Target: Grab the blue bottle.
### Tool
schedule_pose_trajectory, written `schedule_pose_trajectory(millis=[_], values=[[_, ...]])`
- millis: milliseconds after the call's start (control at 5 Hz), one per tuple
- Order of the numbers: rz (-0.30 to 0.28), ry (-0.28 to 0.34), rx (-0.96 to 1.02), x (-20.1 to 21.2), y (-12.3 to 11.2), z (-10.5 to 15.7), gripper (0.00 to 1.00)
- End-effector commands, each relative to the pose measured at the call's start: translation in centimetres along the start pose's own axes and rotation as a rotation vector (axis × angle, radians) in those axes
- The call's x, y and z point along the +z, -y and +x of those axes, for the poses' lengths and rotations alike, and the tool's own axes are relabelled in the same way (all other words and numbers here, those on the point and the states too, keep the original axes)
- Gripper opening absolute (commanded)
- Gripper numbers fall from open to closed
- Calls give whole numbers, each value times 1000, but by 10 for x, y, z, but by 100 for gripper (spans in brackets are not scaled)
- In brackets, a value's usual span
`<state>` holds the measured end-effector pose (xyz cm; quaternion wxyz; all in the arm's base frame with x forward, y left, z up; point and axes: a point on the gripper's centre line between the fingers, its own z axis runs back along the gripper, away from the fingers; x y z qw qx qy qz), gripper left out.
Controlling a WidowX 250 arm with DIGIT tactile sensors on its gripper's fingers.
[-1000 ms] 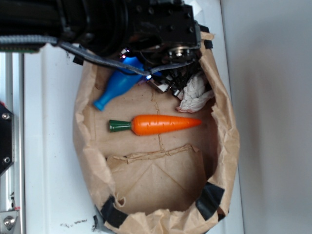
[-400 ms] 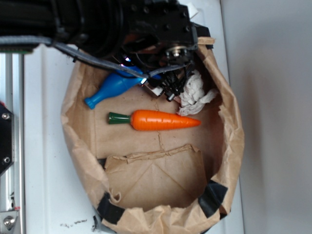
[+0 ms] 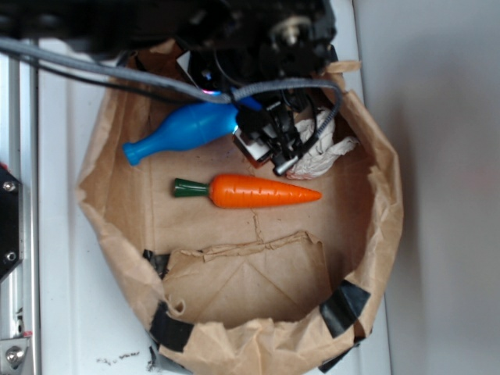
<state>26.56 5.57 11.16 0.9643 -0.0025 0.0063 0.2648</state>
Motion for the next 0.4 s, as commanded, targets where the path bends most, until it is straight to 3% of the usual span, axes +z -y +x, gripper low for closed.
schedule_pose_trajectory(millis=[0, 200], values=[[-116, 126, -375, 61, -3, -25, 0], [-132, 150, -429, 64, -2, -27, 0]])
